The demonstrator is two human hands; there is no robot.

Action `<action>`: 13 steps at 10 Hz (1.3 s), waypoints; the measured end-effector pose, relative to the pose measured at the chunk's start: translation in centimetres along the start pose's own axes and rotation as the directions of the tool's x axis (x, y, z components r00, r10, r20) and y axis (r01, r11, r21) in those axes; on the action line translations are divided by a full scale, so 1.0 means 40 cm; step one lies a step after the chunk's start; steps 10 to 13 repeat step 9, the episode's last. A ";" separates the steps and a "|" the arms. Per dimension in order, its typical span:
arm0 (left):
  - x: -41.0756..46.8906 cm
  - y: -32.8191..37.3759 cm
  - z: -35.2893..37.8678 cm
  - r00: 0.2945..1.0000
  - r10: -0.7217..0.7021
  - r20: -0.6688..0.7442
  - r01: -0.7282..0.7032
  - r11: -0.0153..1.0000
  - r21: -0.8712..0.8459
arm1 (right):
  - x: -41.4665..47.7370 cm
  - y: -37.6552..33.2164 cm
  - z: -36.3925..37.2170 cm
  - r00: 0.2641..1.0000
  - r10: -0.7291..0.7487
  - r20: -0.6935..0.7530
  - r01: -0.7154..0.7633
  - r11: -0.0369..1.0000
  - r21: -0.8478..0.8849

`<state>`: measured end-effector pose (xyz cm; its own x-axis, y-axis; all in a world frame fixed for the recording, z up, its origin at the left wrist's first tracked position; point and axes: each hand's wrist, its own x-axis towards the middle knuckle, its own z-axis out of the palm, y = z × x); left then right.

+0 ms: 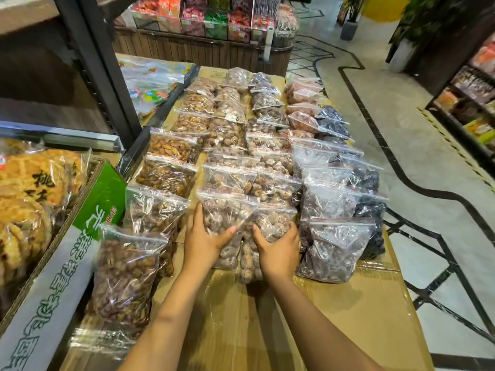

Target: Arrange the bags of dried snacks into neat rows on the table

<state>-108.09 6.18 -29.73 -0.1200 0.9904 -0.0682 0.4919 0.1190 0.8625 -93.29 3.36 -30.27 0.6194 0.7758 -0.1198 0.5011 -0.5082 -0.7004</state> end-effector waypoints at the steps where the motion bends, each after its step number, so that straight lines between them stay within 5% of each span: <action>1: -0.016 -0.038 0.005 0.999 -0.035 0.035 0.036 0.999 -0.025 | -0.004 0.001 -0.001 1.000 0.005 -0.003 -0.005 1.000 -0.009; 3: -0.027 -0.028 0.005 0.988 -0.147 0.037 0.144 0.986 0.086 | -0.025 -0.020 -0.020 0.999 -0.038 0.004 0.038 0.994 -0.098; 5: -0.073 0.059 -0.027 0.973 -0.229 -0.022 0.225 0.929 0.295 | -0.065 -0.061 -0.076 0.978 0.044 0.202 -0.025 0.995 -0.096; 7: -0.179 0.084 -0.010 0.997 -0.037 -0.070 0.063 0.905 0.420 | -0.171 -0.025 -0.142 0.944 -0.209 0.257 0.252 0.956 -0.150; 9: -0.324 0.062 0.038 0.997 0.059 -0.043 -0.032 0.879 0.476 | -0.242 0.114 -0.211 0.902 -0.408 0.139 0.430 0.877 -0.216; 13: -0.324 0.062 0.038 0.997 0.059 -0.043 -0.032 0.879 0.476 | -0.242 0.114 -0.211 0.902 -0.408 0.139 0.430 0.877 -0.216</action>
